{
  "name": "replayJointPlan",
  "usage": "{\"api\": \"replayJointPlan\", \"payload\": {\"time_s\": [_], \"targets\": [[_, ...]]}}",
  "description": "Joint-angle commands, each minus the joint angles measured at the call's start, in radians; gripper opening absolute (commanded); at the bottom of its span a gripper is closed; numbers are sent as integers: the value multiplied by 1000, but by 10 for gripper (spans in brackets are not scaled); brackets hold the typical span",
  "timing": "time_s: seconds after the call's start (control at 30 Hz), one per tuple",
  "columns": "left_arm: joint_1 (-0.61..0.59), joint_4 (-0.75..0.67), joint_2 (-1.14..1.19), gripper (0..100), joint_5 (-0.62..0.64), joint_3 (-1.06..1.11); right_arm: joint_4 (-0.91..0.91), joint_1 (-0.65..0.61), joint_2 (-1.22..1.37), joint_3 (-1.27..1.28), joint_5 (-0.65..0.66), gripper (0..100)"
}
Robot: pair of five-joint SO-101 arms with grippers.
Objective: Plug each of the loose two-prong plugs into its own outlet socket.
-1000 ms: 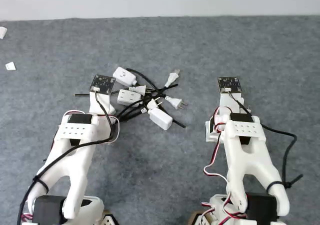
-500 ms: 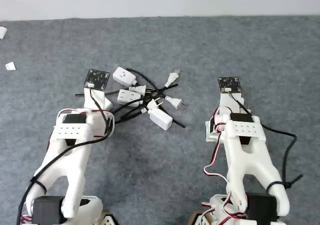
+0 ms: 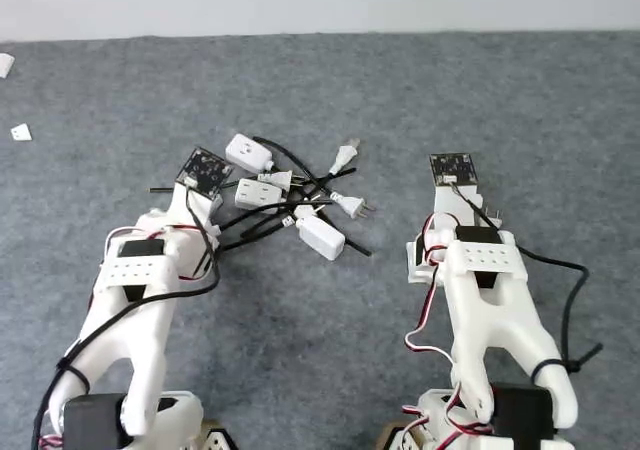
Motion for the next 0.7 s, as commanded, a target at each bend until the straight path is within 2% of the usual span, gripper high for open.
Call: {"api": "replayJointPlan", "payload": {"time_s": [0.0, 0.17, 0.5, 0.67], "targets": [[-21, -25, -28, 196, -75, -19, -21, -8, -5, -8, 15, 114], [-31, -109, -23, 197, -124, -13, -22, -10, -5, -6, 15, 114], [-29, -112, -20, 199, -371, -10, -22, -8, -5, -6, 15, 114], [-28, -110, -20, 199, -391, 13, -22, -8, -5, -6, 15, 114]]}}
